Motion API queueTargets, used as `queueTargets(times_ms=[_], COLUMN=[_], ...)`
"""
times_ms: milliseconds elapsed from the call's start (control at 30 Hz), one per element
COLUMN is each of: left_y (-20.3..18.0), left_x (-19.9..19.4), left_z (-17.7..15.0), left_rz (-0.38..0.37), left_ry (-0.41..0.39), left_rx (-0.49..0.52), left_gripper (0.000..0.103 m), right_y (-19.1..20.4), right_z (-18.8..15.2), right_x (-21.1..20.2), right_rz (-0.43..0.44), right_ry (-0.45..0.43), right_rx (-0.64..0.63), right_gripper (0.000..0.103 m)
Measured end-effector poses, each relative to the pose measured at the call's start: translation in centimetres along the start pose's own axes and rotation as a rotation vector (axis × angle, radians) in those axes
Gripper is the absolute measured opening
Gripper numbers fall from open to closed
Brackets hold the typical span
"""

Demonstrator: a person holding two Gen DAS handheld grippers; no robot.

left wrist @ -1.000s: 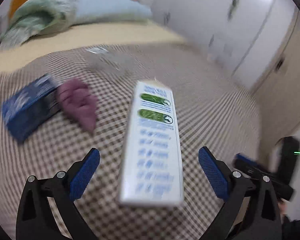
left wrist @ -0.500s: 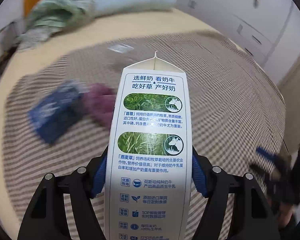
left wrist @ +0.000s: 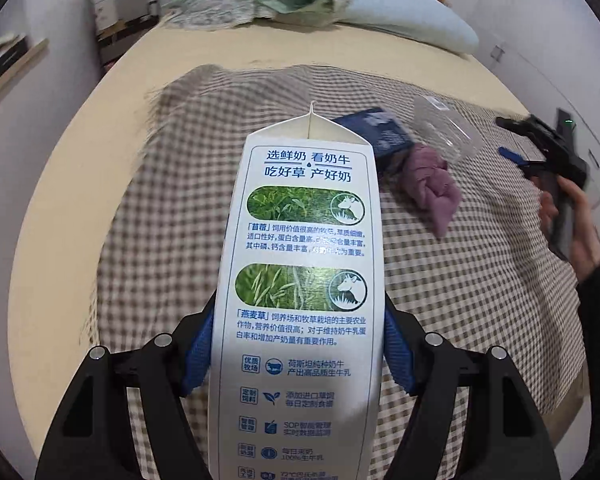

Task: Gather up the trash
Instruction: 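Grasp the white milk carton with the left gripper while the right grasps the clear plastic box, then carry the milk carton and plastic box to the wastebasket and open both grippers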

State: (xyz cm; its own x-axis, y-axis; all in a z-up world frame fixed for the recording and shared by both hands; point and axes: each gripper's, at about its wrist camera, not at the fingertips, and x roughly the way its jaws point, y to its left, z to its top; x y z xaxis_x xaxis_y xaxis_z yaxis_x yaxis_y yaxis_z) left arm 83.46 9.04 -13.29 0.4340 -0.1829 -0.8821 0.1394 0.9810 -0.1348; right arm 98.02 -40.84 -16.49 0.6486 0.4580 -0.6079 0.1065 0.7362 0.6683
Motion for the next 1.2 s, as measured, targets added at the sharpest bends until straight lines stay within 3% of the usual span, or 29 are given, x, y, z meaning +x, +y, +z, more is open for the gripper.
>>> queueTargets(times_ms=[67, 100, 133, 167, 233, 300, 467, 633, 767, 1000, 1133, 1200], left_y=[0.5, 0.7, 0.8, 1.0, 1.3, 1.5, -0.5, -3.8, -8.0, -16.5, -24.4, -30.3], left_x=[-0.6, -0.7, -0.7, -0.8, -0.8, -0.8, -3.7, -6.1, -8.4, -11.1, -13.4, -14.4], left_z=[-0.1, -0.4, -0.5, -0.8, -1.1, -1.1, -4.0, -7.2, -9.8, -14.1, -16.8, -18.8], left_rz=[-0.002, 0.002, 0.008, 0.016, 0.013, 0.011, -0.046, -0.096, -0.145, -0.256, -0.361, -0.418], left_ry=[0.009, 0.009, 0.009, 0.011, 0.025, 0.031, 0.015, 0.033, 0.039, 0.035, 0.028, 0.037], left_rx=[-0.033, -0.028, -0.022, -0.024, -0.031, -0.052, -0.041, 0.011, 0.075, 0.176, 0.224, 0.277], left_gripper=[0.069, 0.069, 0.069, 0.069, 0.069, 0.069, 0.069, 0.069, 0.069, 0.069, 0.069, 0.069], right_y=[-1.5, -2.0, -2.4, -2.6, -1.7, 0.0, 4.9, 4.6, 2.3, -5.3, -9.7, -12.5], right_z=[0.6, 0.4, 0.2, -0.3, -1.4, -2.5, -9.3, -18.4, -24.7, -32.7, -37.6, -40.5], right_x=[2.7, 3.3, 3.8, 3.9, 3.0, 0.4, -11.9, -21.9, -29.4, -43.2, -49.5, -52.8], right_rz=[0.023, 0.040, 0.058, 0.085, 0.114, 0.076, -0.130, -0.323, -0.429, -0.584, -0.652, -0.708], right_ry=[0.034, 0.051, 0.054, 0.052, 0.024, -0.032, -0.185, -0.231, -0.273, -0.364, -0.411, -0.438], right_rx=[0.098, 0.125, 0.141, 0.156, 0.101, 0.001, -0.341, -0.519, -0.520, -0.355, -0.239, -0.175], right_gripper=[0.076, 0.063, 0.044, 0.043, 0.036, 0.029, 0.026, 0.026, 0.026, 0.026, 0.026, 0.026])
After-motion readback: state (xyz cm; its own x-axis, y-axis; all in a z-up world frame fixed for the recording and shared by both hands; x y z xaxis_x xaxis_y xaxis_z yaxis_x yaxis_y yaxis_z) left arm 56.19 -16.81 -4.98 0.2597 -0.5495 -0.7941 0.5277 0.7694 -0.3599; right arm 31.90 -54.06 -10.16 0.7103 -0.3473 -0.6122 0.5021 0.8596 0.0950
